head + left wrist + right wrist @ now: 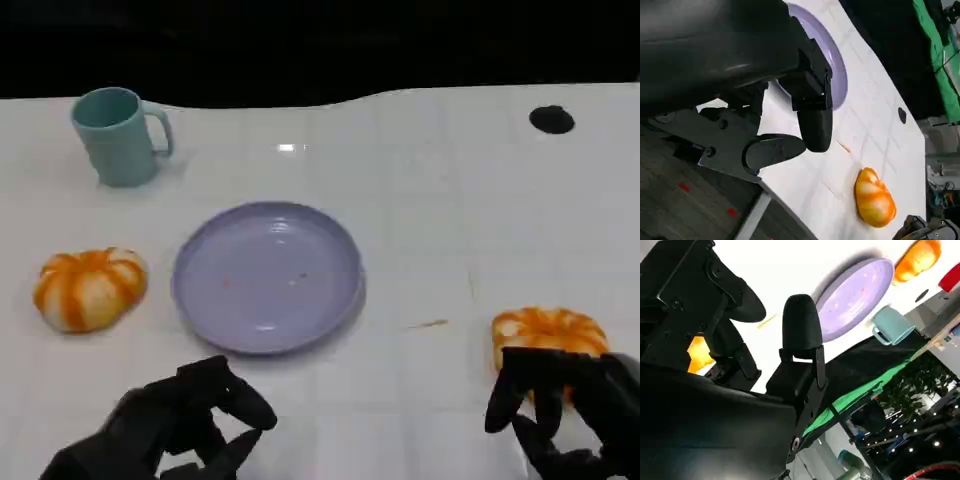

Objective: Grasp the bread from the table and place it into the plate.

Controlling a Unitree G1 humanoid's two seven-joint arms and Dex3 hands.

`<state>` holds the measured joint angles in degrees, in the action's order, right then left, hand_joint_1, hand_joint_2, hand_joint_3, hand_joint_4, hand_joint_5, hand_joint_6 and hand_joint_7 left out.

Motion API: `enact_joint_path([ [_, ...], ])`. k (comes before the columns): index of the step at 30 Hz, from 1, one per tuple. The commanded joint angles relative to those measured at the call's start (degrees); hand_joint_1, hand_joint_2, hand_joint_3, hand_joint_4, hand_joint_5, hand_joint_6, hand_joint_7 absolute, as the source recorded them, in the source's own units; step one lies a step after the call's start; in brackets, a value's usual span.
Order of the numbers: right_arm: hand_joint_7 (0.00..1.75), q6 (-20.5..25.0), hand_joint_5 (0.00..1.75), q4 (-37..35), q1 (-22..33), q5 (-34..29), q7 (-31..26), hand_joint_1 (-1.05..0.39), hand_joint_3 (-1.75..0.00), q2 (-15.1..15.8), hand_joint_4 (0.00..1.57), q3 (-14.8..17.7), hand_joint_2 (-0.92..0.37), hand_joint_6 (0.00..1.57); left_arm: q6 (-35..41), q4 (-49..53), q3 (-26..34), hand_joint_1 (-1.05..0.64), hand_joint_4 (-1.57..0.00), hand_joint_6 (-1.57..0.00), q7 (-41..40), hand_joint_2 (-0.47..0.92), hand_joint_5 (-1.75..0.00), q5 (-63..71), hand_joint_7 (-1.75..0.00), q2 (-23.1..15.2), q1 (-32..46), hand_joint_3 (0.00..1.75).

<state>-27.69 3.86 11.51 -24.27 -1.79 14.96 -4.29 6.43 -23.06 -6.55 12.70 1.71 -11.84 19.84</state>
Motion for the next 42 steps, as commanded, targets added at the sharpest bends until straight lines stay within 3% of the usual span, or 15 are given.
enact_joint_path([
  [1,1.28,0.70,1.75,1.08,0.04,0.26,-0.08,0.03,-1.50,0.32,0.94,0.29,-0.15,0.93,0.37,0.05,0.44,-0.22,-0.63,-0.64,0.34,0.80,-1.75,-0.11,-1.26,-0.57,-0.05,0.66],
  [27,1.27,0.41,1.75,1.08,0.05,0.31,-0.25,0.04,-1.49,0.35,0.93,0.38,-0.16,0.92,0.45,0.11,0.37,-0.22,-0.62,-0.64,0.28,0.80,-1.75,0.25,-1.26,-0.57,-0.16,0.65],
  [33,1.12,2.50,1.74,3.45,0.33,0.73,1.15,0.03,-1.42,0.85,0.86,0.88,-0.19,0.91,0.43,0.03,0.29,-0.22,-0.62,-0.64,0.28,0.80,-1.75,0.11,-1.26,-0.48,-0.15,0.65],
  [35,1.02,2.86,1.68,4.22,0.36,0.06,0.79,0.02,-1.33,0.91,0.84,1.11,-0.22,0.91,0.38,0.03,0.27,-0.22,-0.63,-0.64,0.25,0.80,-1.75,0.10,-1.26,-0.44,-0.12,0.65],
  [39,0.83,5.08,1.38,7.00,0.31,-3.81,-0.37,-0.09,-1.15,1.17,0.83,1.73,-0.24,0.90,0.17,0.22,0.34,-0.22,-0.62,-0.64,0.31,0.80,-1.75,-0.02,-1.27,-0.49,-0.07,0.66],
  [42,0.70,8.88,1.22,10.58,0.53,-7.47,0.65,-0.18,-1.01,1.70,0.80,1.99,-0.28,0.89,-0.10,0.23,0.30,-0.23,-0.63,-0.64,0.27,0.80,-1.75,0.20,-1.27,-0.60,-0.05,0.66],
])
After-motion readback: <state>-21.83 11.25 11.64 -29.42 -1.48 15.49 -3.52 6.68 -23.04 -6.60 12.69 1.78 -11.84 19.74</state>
